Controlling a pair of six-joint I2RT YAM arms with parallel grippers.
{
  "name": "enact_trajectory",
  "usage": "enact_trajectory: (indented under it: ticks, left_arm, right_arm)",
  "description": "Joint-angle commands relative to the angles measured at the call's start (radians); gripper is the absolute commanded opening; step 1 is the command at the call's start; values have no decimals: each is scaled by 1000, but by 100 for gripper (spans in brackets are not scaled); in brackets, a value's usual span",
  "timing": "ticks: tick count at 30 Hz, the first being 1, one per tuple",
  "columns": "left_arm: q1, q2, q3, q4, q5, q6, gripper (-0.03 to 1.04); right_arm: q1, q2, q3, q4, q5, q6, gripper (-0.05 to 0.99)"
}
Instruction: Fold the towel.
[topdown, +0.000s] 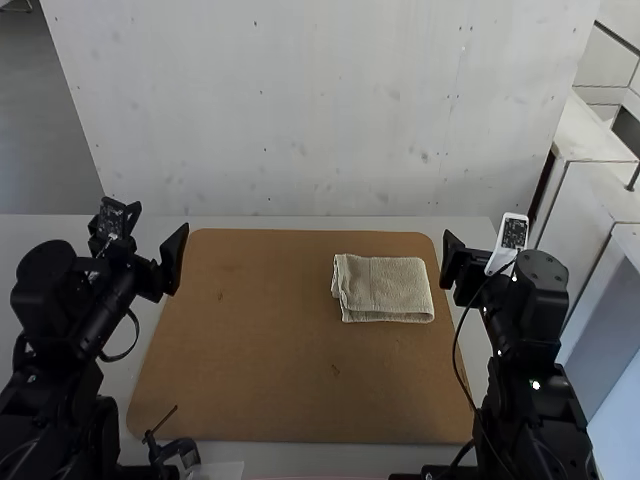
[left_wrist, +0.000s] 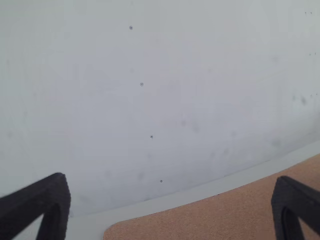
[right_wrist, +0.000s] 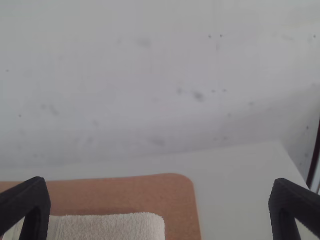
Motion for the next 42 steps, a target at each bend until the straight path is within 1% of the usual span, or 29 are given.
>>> enact_trajectory:
  ticks: [1,4,6,8,9,10,12,14,16,18,20,22,23,24,25,26,29,31,32,33,36,39,40,42]
  left_arm:
    - [-5,-5,-25,10,1,12,90]
    - [-5,-6,-25,13,-5,12,90]
    - [0,-8,-25,-2,-17,-2,90]
    - [1,-8,-23,-2,-31,-10,90]
    - [0,-8,-23,-2,-54,-13,91]
    - [0,-6,-23,-2,-89,-14,91]
    - [1,-2,-23,-2,-124,-22,91]
    - [3,-2,-23,-4,-180,-34,91]
    - [9,0,-23,-4,-177,-50,91]
    - [5,1,-23,-5,-190,-53,92]
    - [3,1,-23,-5,-189,-54,92]
    - [0,1,-23,-8,-181,-53,95]
    - [-3,3,-23,-12,-166,-48,96]
    - [-5,6,-23,-15,-132,-40,97]
    - [-5,6,-23,-15,-131,-39,97]
    - [-3,6,-23,-15,-131,-37,97]
    - [11,14,-23,-19,-128,-39,97]
    - [35,-2,-23,-24,-120,-44,97]
    - [60,-71,-27,-96,-109,-54,97]
    - [54,-114,-28,-150,-98,-50,97]
    - [72,-129,-27,-165,-97,-71,98]
    - [63,-131,-25,-208,-103,-71,98]
    - [60,-132,-25,-266,-95,-53,98]
    - [55,-132,-25,-269,-97,-40,98]
  right_arm:
    - [-9,-18,-14,9,-33,11,94]
    - [8,-46,-14,-17,-31,9,94]
    - [22,-53,-14,-20,-27,-8,95]
    - [36,-65,-14,-20,-7,-8,95]
    - [33,-73,-14,-29,-5,-5,95]
    - [33,-85,-14,-48,-5,-2,95]
    - [36,-125,-14,-106,-5,-3,96]
    - [34,-122,-14,-128,-5,1,96]
    - [11,-122,-14,-141,-13,5,96]
    - [10,-119,-14,-155,-16,5,96]
    - [10,-118,-13,-160,-16,8,96]
    - [10,-118,-14,-160,-16,8,96]
    - [8,-116,-13,-160,-16,6,96]
    - [13,-118,-14,-192,-21,-2,96]
    - [17,-122,-14,-220,-25,-8,96]
    - [25,-121,-14,-220,-25,-9,96]
    - [28,-119,-13,-220,-25,-14,96]
    - [28,-118,-13,-220,-25,-15,96]
    - [28,-118,-13,-220,-25,-17,96]
    - [27,-118,-13,-220,-24,-17,96]
    - [27,-118,-13,-220,-22,-17,96]
    - [25,-116,-13,-220,-22,-15,96]
    - [27,-116,-13,-220,-22,-17,96]
    - [27,-116,-13,-220,-22,-17,96]
